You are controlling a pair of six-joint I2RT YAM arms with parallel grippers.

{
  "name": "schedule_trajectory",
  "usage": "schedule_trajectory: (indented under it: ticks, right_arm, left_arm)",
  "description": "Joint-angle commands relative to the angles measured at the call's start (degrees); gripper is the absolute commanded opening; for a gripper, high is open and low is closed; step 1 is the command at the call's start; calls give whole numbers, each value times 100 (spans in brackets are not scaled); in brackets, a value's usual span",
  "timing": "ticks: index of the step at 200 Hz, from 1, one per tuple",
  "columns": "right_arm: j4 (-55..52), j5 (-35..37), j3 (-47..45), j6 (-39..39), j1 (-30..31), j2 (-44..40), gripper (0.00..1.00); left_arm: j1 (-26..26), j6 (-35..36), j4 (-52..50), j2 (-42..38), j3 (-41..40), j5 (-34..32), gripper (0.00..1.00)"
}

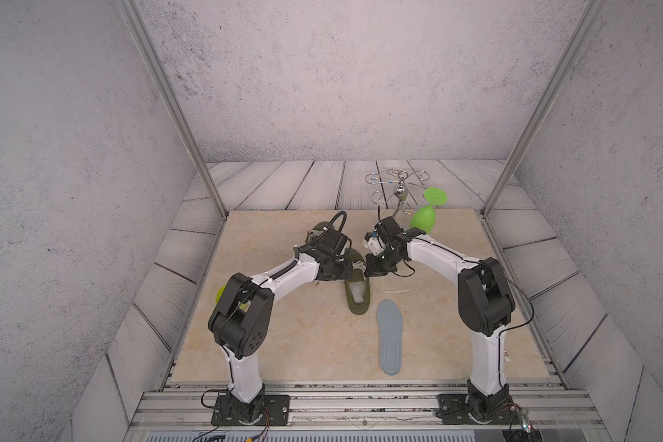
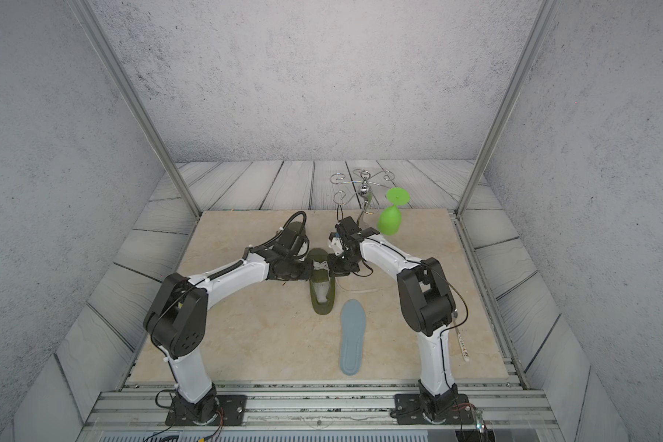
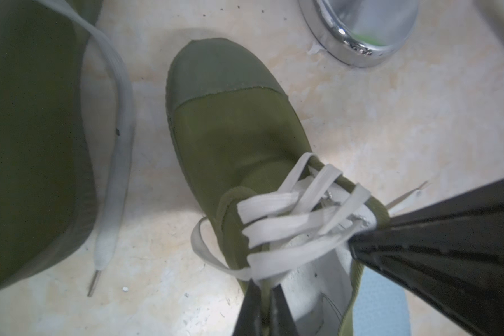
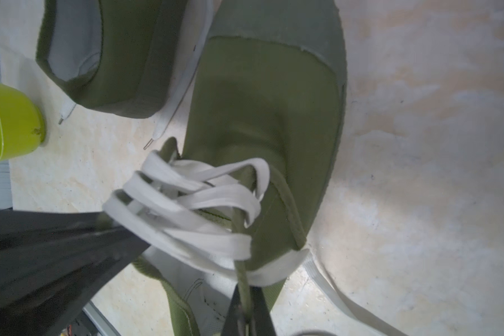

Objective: Insert the insole into the shoe
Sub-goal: Place the shoe at the center of the board.

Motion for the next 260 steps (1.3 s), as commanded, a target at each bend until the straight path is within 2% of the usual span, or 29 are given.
schedule_trajectory:
  ticks: [1,31,74,114,151,162,213,244,260]
  right_arm:
    - [-106,308,-60,-205,-46,-419,0]
    - [-182,537,35,-450,-46,-357,0]
    - [-90,1488,-163,-873,-50,-428,0]
    - [-37,1849,-318,-1045,-60,-473,0]
    - [-262,2057,-18,-1189,-47,-448,2]
    - [-397,1986,118,-1184,-47,-448,6]
    - [-456,948,148,-773,-45,-884,42]
    - [-738,1219,-34,-368,-44,-1316,53]
    - [-966,1559,-301,-53,-44,-1630,60]
  left_arm:
    - [209,-320,422,-280,-298,508,0]
    - [258,-128,382,-342,-358,801,0]
    - [468,-225,915,-541,-945,1228,0]
    - [489,300,210,-734,-821,613,0]
    - [489,366,118,-712,-744,647,0]
    - [493,240,266,-684,-776,786,0]
    - [463,-113,603,-636,-726,1093,0]
    - [454,-106,555,-682,-697,1135,0]
    - [454,-117,551,-729,-729,1128,19]
